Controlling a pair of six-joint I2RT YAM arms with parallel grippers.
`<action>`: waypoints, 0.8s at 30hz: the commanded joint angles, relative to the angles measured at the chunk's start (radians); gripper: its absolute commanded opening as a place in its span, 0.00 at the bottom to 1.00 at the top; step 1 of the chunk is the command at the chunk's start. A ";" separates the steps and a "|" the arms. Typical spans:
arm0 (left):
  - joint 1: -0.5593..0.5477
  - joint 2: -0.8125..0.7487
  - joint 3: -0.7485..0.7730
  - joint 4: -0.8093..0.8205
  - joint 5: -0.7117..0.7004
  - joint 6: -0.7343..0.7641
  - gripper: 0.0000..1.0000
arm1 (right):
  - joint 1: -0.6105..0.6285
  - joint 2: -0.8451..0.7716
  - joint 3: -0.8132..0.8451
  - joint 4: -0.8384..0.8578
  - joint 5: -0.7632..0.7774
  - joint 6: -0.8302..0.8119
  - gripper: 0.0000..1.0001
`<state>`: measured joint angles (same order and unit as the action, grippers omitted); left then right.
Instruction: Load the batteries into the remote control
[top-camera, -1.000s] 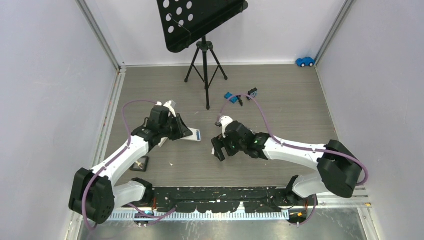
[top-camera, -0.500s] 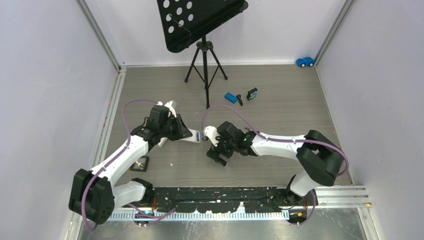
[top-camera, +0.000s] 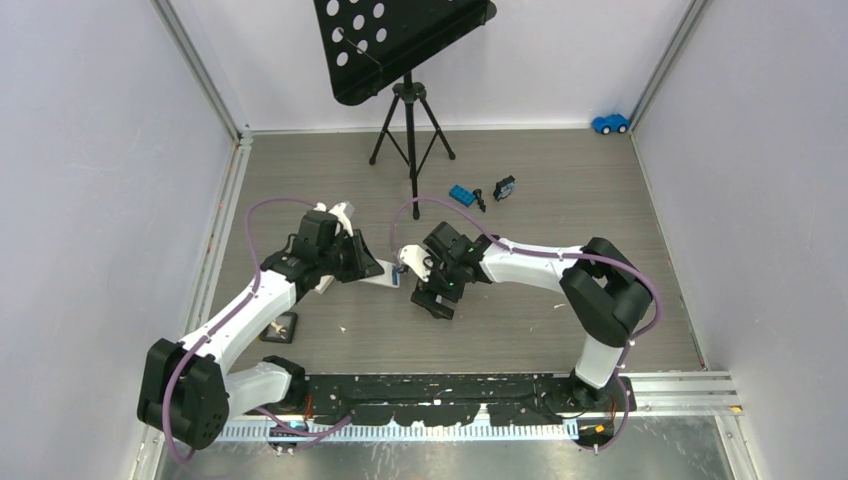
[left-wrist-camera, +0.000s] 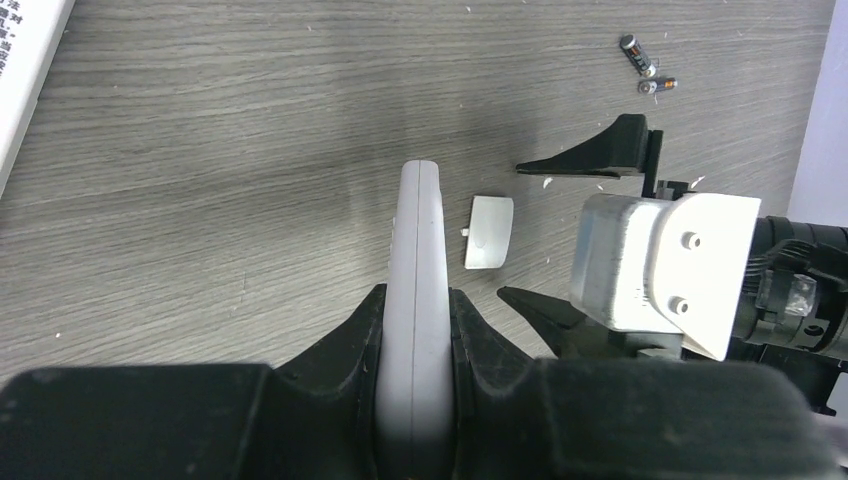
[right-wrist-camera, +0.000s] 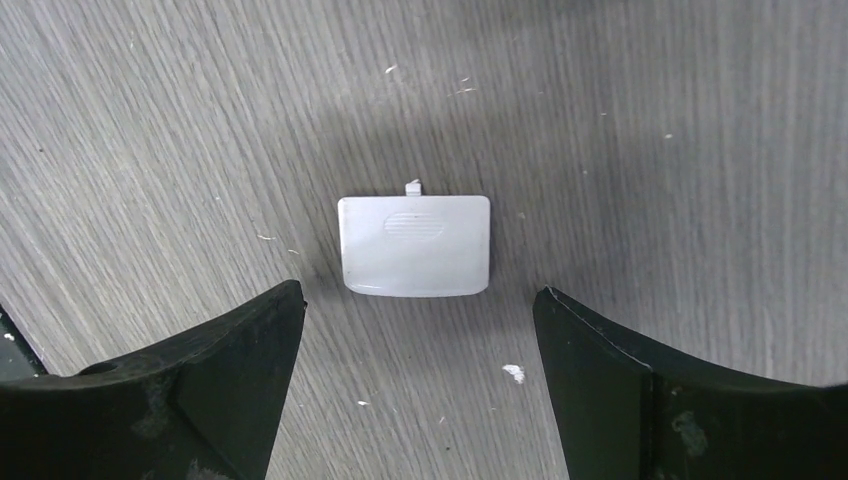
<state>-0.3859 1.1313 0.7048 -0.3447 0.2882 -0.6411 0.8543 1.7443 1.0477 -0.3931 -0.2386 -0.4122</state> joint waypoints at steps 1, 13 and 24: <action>0.004 -0.030 0.053 -0.003 0.014 0.031 0.00 | 0.006 0.022 0.057 -0.071 -0.032 -0.036 0.89; 0.004 -0.046 0.059 -0.005 0.012 0.030 0.00 | 0.042 0.101 0.068 -0.009 0.055 -0.021 0.77; 0.004 -0.040 0.055 -0.002 0.038 0.027 0.00 | 0.063 0.046 0.032 -0.009 0.172 -0.028 0.52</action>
<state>-0.3859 1.0996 0.7197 -0.3717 0.2897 -0.6220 0.9108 1.8088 1.1088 -0.3935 -0.1570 -0.4267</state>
